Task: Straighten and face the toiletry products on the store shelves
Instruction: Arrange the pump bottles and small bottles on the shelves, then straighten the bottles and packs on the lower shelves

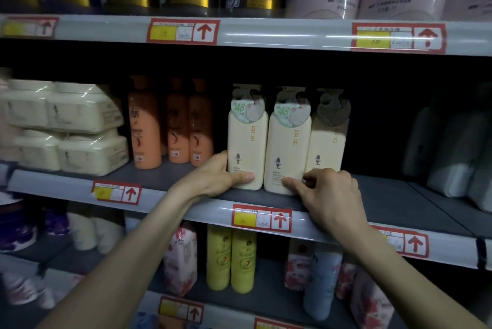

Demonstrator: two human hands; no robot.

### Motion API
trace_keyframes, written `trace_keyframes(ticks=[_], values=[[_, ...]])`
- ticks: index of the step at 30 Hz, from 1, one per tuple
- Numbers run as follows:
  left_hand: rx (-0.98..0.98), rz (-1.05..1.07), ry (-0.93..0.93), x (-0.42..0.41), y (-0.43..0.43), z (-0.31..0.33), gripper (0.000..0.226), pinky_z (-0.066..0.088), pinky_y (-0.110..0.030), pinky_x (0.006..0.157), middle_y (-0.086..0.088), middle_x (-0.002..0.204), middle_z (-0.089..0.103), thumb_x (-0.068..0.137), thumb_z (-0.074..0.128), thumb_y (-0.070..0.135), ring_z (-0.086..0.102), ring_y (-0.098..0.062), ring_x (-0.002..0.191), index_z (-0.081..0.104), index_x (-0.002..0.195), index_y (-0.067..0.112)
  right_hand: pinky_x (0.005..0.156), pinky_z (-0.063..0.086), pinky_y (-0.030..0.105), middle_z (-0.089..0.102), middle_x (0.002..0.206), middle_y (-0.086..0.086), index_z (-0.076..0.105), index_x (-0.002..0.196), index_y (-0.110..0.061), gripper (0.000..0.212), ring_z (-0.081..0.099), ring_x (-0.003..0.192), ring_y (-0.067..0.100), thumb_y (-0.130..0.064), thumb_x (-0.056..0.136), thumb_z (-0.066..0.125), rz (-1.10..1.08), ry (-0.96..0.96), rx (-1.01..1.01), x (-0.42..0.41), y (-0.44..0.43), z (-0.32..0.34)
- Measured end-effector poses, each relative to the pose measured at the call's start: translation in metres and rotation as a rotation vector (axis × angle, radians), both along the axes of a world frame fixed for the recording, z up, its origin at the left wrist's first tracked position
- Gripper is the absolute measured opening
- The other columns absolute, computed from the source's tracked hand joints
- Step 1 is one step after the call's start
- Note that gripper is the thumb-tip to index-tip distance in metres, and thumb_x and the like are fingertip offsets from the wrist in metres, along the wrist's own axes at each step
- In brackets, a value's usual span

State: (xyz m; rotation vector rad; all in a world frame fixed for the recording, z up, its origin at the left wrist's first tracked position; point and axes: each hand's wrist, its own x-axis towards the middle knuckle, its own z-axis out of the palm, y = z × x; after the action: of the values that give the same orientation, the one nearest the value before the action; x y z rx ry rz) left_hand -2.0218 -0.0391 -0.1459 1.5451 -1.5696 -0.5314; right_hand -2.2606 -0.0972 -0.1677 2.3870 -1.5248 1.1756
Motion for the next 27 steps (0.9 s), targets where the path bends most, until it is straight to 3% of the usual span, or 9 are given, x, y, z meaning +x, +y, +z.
trace_keyframes(ticks=[2, 4, 8, 11, 13, 17, 20, 24, 27], values=[[-0.027, 0.051, 0.0, -0.004, 0.004, 0.001, 0.046, 0.047, -0.01, 0.084, 0.014, 0.115, 0.07, 0.084, 0.081, 0.025, 0.065, 0.003, 0.099, 0.064, 0.126, 0.023, 0.064, 0.048, 0.039, 0.072, 0.077, 0.012, 0.059, 0.066, -0.02, 0.061, 0.064, 0.081, 0.039, -0.078, 0.083, 0.058, -0.003, 0.01, -0.017, -0.001, 0.0, -0.001], [-0.086, 0.134, -0.016, -0.004, 0.009, -0.001, 0.045, 0.051, -0.019, 0.091, 0.014, 0.114, 0.073, 0.08, 0.085, 0.03, 0.068, -0.001, 0.103, 0.069, 0.122, 0.024, 0.065, 0.051, 0.039, 0.074, 0.077, 0.011, 0.066, 0.068, -0.017, 0.063, 0.066, 0.082, 0.039, -0.078, 0.083, 0.056, 0.0, 0.039, -0.044, -0.002, -0.001, -0.001], [-0.299, 0.226, 0.17, 0.003, 0.038, -0.004, 0.066, 0.048, -0.03, 0.109, 0.0, 0.137, 0.063, 0.084, 0.081, 0.024, 0.061, -0.007, 0.121, 0.055, 0.143, 0.008, 0.073, 0.056, 0.037, 0.079, 0.082, 0.004, 0.08, 0.081, -0.018, 0.039, 0.075, 0.085, 0.026, -0.055, 0.09, 0.069, 0.126, -0.09, -0.068, -0.011, 0.011, 0.002], [-0.549, 0.36, 0.26, 0.011, 0.086, -0.019, 0.033, 0.054, -0.023, 0.097, -0.003, 0.114, 0.075, 0.091, 0.072, 0.009, 0.072, -0.008, 0.102, 0.069, 0.125, 0.008, 0.078, 0.054, 0.023, 0.079, 0.086, -0.006, 0.08, 0.093, -0.017, 0.013, 0.074, 0.083, 0.006, -0.025, 0.096, 0.07, 0.274, -0.34, -0.196, -0.027, 0.05, -0.01], [-0.626, 0.412, 0.257, 0.012, 0.118, -0.047, 0.021, 0.057, -0.021, 0.086, 0.002, 0.097, 0.078, 0.093, 0.067, 0.003, 0.075, -0.009, 0.091, 0.074, 0.11, 0.014, 0.076, 0.051, 0.019, 0.076, 0.087, -0.008, 0.078, 0.093, -0.014, 0.011, 0.07, 0.08, 0.002, -0.019, 0.099, 0.07, 0.311, -0.372, -0.277, -0.04, 0.08, -0.032], [-0.491, 0.494, 0.294, 0.007, 0.151, -0.126, 0.019, 0.056, -0.014, 0.073, 0.013, 0.087, 0.078, 0.093, 0.066, 0.001, 0.074, 0.0, 0.081, 0.077, 0.099, 0.016, 0.069, 0.051, 0.019, 0.074, 0.079, -0.013, 0.078, 0.087, -0.02, 0.015, 0.068, 0.071, 0.0, -0.028, 0.091, 0.066, 0.352, -0.301, -0.207, -0.062, 0.113, -0.1], [-0.233, 0.577, 0.419, -0.008, 0.156, -0.199, 0.032, 0.054, -0.013, 0.064, 0.014, 0.077, 0.077, 0.088, 0.07, -0.005, 0.068, 0.005, 0.066, 0.078, 0.084, 0.026, 0.064, 0.051, 0.013, 0.073, 0.069, -0.019, 0.08, 0.084, -0.024, 0.01, 0.069, 0.064, -0.006, -0.014, 0.086, 0.08, 0.307, -0.248, 0.026, -0.077, 0.11, -0.156], [-0.006, 0.504, 0.51, -0.03, 0.157, -0.268, 0.06, 0.061, -0.032, 0.073, 0.0, 0.079, 0.079, 0.086, 0.063, -0.016, 0.076, -0.017, 0.073, 0.079, 0.08, 0.042, 0.062, 0.049, 0.011, 0.069, 0.057, -0.021, 0.076, 0.074, -0.032, 0.03, 0.067, 0.056, -0.006, -0.005, 0.084, 0.082, 0.134, -0.283, 0.378, -0.085, 0.104, -0.202], [0.026, 0.535, 0.493, -0.032, 0.157, -0.278, 0.044, 0.061, -0.033, 0.076, 0.002, 0.079, 0.079, 0.083, 0.064, -0.008, 0.077, -0.02, 0.079, 0.08, 0.081, 0.033, 0.06, 0.053, 0.023, 0.073, 0.061, -0.009, 0.077, 0.074, -0.025, 0.025, 0.068, 0.054, 0.004, -0.007, 0.091, 0.074, 0.185, -0.348, 0.461, -0.072, 0.096, -0.201]])
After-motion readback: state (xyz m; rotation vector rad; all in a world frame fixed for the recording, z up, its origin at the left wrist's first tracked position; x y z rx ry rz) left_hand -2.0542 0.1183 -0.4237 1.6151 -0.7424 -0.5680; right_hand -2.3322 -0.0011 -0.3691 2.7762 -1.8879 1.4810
